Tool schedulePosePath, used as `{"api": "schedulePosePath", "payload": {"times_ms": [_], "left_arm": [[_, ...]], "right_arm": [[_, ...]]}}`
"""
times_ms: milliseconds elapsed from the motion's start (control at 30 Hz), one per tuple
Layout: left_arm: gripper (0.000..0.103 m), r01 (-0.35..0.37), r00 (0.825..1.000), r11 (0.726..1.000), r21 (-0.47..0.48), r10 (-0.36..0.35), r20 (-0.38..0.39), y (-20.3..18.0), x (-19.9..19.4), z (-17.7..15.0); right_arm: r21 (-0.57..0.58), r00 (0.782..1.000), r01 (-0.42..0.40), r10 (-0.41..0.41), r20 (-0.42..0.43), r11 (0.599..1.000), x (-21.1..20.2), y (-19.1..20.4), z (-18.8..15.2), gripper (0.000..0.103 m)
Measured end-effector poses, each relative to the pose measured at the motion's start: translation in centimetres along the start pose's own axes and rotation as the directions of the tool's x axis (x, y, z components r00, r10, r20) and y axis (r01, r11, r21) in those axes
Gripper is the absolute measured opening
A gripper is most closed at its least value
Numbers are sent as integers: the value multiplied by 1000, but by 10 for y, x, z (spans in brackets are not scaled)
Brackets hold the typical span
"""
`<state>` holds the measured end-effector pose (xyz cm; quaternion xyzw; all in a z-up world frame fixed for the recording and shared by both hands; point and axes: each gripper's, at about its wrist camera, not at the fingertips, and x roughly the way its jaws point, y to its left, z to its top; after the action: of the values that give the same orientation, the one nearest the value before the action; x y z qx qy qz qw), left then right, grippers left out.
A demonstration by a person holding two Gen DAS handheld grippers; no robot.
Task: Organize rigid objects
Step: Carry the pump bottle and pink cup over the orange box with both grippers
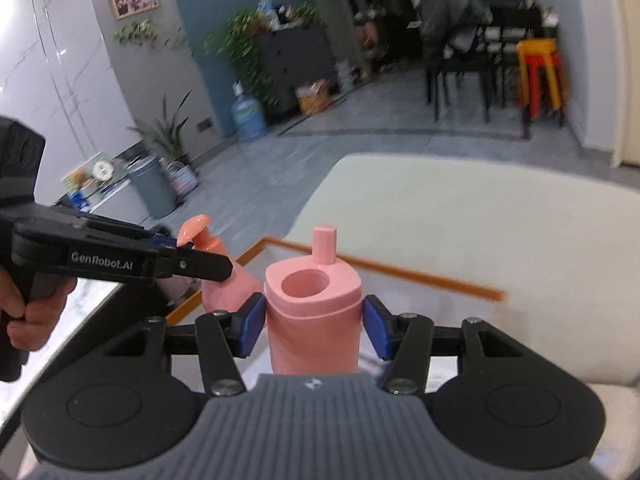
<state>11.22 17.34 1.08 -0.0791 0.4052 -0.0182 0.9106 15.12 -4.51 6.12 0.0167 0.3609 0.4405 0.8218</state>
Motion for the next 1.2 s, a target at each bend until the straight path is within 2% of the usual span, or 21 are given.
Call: {"api": "schedulePosePath", "payload": {"times_ms": [100, 300, 467, 600, 700, 933, 1033, 1200], "left_arm": [[29, -20, 1000, 1000, -8, 20, -17, 15, 9, 0], [29, -43, 999, 999, -32, 43, 0, 38, 9, -8], [29, -7, 1000, 998, -66, 6, -17, 51, 5, -13], [29, -2, 999, 999, -32, 1, -32, 48, 4, -13], [29, -5, 999, 1000, -9, 4, -46, 44, 5, -15], [29, -12, 997, 1000, -17, 10, -82, 46, 8, -14], [29, -23, 995, 1000, -13, 22, -96, 44, 8, -15], [29, -29, 993, 999, -18, 27, -116, 43, 6, -17]], "right_arm": [[-8, 998, -22, 22, -51, 1000, 33, 9, 5, 53], [-125, 990, -43, 25, -142, 991, 94, 20, 14, 53], [-205, 983, -76, 38, -182, 976, 136, 18, 12, 53], [-237, 974, -115, 62, -220, 965, 160, 16, 12, 53], [-285, 974, -128, 66, -217, 950, 171, 14, 11, 53], [-304, 966, -183, 114, -230, 935, 179, 6, 11, 54], [-291, 963, -182, 110, -248, 939, 180, 8, 17, 54], [-331, 957, -180, 88, -275, 926, 178, 17, 15, 54]]}}
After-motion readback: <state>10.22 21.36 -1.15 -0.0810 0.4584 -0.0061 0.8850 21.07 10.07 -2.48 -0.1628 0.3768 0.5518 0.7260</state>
